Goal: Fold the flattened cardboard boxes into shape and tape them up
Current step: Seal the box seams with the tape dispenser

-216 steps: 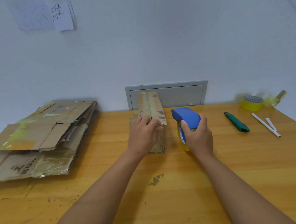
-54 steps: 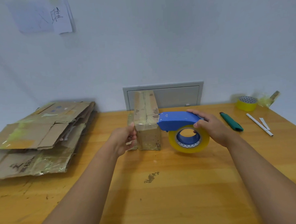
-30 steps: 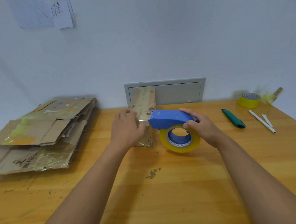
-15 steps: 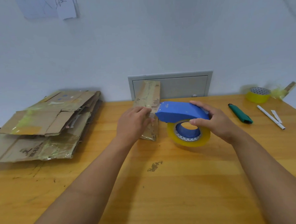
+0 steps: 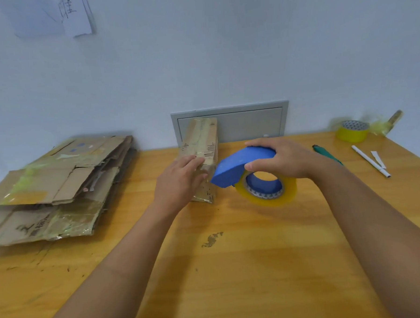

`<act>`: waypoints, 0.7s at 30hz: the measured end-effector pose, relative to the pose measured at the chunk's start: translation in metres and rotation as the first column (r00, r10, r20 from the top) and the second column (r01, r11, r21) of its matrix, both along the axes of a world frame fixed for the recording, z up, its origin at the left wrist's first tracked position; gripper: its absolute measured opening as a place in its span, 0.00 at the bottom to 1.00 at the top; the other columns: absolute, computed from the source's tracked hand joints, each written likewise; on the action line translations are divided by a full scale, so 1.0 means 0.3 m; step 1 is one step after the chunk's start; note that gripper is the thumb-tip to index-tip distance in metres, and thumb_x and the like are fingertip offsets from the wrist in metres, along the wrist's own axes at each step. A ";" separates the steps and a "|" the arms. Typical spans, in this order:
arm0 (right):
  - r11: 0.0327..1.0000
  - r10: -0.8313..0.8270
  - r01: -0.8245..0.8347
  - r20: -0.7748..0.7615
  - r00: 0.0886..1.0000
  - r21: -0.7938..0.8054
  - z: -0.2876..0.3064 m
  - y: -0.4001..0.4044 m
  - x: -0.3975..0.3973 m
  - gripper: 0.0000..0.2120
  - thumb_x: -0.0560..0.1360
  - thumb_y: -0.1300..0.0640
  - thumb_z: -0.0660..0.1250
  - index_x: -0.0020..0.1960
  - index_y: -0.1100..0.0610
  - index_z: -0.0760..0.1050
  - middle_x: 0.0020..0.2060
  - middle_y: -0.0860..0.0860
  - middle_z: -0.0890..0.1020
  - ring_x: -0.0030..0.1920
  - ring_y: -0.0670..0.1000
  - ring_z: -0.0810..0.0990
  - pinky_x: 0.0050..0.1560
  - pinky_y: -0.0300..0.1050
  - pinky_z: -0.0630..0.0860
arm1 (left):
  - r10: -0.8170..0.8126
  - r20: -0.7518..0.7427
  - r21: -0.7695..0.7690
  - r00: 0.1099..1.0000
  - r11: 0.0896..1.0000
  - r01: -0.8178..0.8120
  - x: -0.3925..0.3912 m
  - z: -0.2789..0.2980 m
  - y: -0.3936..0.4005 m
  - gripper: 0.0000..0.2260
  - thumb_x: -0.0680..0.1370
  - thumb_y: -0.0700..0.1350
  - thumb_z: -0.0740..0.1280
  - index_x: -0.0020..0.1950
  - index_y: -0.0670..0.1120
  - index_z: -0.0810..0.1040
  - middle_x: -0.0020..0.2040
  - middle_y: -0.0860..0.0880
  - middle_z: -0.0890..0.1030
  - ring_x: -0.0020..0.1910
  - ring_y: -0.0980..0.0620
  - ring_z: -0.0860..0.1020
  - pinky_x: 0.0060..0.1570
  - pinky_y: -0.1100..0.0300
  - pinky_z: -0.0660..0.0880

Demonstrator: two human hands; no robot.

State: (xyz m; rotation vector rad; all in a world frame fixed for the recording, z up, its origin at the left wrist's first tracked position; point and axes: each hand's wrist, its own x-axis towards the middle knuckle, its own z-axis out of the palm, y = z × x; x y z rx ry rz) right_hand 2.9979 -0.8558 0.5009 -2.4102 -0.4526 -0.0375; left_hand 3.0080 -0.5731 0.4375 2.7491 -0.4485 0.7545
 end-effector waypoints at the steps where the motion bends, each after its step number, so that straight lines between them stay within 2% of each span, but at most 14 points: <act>1: 1.000 0.004 -0.005 -0.007 1.000 -0.014 0.012 0.010 0.012 0.26 0.74 0.38 0.72 0.70 0.40 0.72 0.61 0.40 0.74 0.59 0.48 0.75 0.53 0.42 0.69 | 0.002 -0.017 0.017 1.000 1.000 -0.002 0.005 0.002 0.002 0.21 0.78 0.55 0.69 0.70 0.53 0.76 0.69 0.52 0.76 0.68 0.51 0.73 0.59 0.57 0.72; 5: 1.000 0.002 -0.002 -0.022 1.000 -0.004 0.040 0.038 0.033 0.24 0.74 0.39 0.72 0.68 0.43 0.75 0.58 0.41 0.77 0.57 0.46 0.77 0.51 0.41 0.70 | 0.006 -0.053 0.046 0.999 0.999 -0.004 0.018 0.012 0.017 0.22 0.78 0.57 0.68 0.72 0.57 0.73 0.70 0.55 0.75 0.69 0.54 0.71 0.60 0.57 0.73; 9: 0.999 -0.045 0.045 -0.032 0.998 -0.011 0.052 0.052 0.033 0.25 0.73 0.37 0.71 0.67 0.45 0.77 0.58 0.43 0.78 0.56 0.47 0.77 0.51 0.42 0.70 | 0.011 -0.059 0.058 0.998 0.998 -0.007 0.020 0.024 0.017 0.21 0.78 0.55 0.67 0.71 0.57 0.73 0.70 0.56 0.75 0.68 0.54 0.71 0.57 0.57 0.75; 13: 0.971 -0.073 0.054 -0.075 0.994 -0.233 0.018 0.062 0.008 0.28 0.71 0.36 0.72 0.67 0.44 0.76 0.60 0.42 0.76 0.56 0.47 0.74 0.52 0.43 0.68 | 0.017 -0.104 0.045 0.994 0.999 -0.013 0.015 0.026 0.020 0.23 0.77 0.51 0.66 0.72 0.57 0.72 0.71 0.56 0.74 0.70 0.54 0.69 0.60 0.57 0.72; 14: 0.976 -0.104 0.089 -0.065 0.992 -0.201 -0.002 0.054 0.002 0.27 0.71 0.38 0.73 0.67 0.44 0.76 0.61 0.43 0.77 0.56 0.48 0.74 0.53 0.43 0.68 | 0.014 -0.113 0.036 0.994 0.999 -0.010 0.012 0.026 0.019 0.23 0.77 0.52 0.65 0.72 0.57 0.72 0.71 0.55 0.74 0.70 0.54 0.69 0.61 0.56 0.72; 17: 0.964 -0.261 0.262 -0.021 0.965 0.036 -0.038 0.015 -0.008 0.27 0.71 0.40 0.73 0.67 0.46 0.75 0.60 0.45 0.77 0.55 0.49 0.74 0.53 0.45 0.67 | 0.009 -0.111 0.022 0.994 1.000 -0.007 0.002 0.029 0.000 0.24 0.76 0.57 0.64 0.72 0.54 0.72 0.70 0.53 0.74 0.69 0.52 0.69 0.62 0.57 0.70; 21: 0.904 -0.423 0.415 0.071 0.903 0.104 -0.091 0.026 0.009 0.33 0.71 0.37 0.72 0.72 0.46 0.71 0.65 0.48 0.76 0.58 0.52 0.74 0.53 0.47 0.67 | 0.069 -0.057 0.040 0.996 0.997 -0.067 -0.009 0.017 -0.046 0.29 0.73 0.71 0.61 0.64 0.51 0.75 0.62 0.51 0.77 0.62 0.49 0.72 0.58 0.55 0.69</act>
